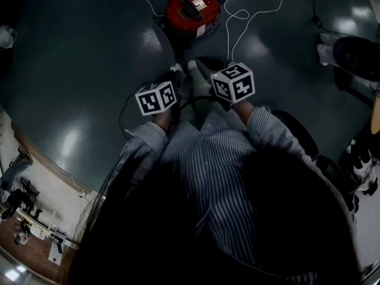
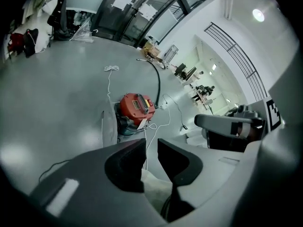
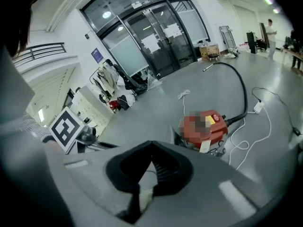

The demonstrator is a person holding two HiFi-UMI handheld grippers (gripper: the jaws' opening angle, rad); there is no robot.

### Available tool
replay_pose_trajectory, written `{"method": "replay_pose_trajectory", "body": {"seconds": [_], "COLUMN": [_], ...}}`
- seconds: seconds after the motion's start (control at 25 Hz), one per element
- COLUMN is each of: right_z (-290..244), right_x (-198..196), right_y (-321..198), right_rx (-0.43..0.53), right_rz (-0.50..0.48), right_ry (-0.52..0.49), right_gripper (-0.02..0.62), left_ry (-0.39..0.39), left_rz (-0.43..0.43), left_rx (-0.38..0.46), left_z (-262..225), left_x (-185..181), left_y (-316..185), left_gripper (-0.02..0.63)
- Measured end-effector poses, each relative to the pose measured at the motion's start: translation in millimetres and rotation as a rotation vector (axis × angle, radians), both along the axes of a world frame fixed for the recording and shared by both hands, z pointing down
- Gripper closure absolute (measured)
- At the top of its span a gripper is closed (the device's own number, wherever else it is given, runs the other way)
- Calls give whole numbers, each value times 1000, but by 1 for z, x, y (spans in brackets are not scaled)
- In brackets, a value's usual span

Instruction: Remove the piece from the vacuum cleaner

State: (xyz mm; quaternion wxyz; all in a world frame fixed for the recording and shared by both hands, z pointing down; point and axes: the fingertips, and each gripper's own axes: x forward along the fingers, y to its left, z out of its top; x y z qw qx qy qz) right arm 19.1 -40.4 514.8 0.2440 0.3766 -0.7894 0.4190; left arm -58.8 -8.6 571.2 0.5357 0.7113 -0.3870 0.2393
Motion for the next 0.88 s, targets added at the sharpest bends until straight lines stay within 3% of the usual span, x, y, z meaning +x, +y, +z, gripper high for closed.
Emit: {"method": "replay_pose_trajectory", "body": {"seconds": [0.2, 0.44, 0.64, 0.88], "right_z": [49, 113, 173, 231], "right_x": [5, -1, -3, -14], "right_y": [-6, -22, -30, -10], "right_rx": [-87, -136, -170, -262], "right_rz": [-25, -68, 12, 15], "right_ry": [13, 9, -43, -83], "right_gripper": [594, 594, 594, 594], "left_ry": [-23, -41, -87, -144], "left_rz": [-57, -59, -89, -92], "left_rx": [-51, -117, -117, -132], "left_z": [43, 101, 159, 216], "left_x": [-4, 5, 2, -9], "left_y": [-12, -11, -24, -35], "left_gripper": [506, 481, 465, 454]}}
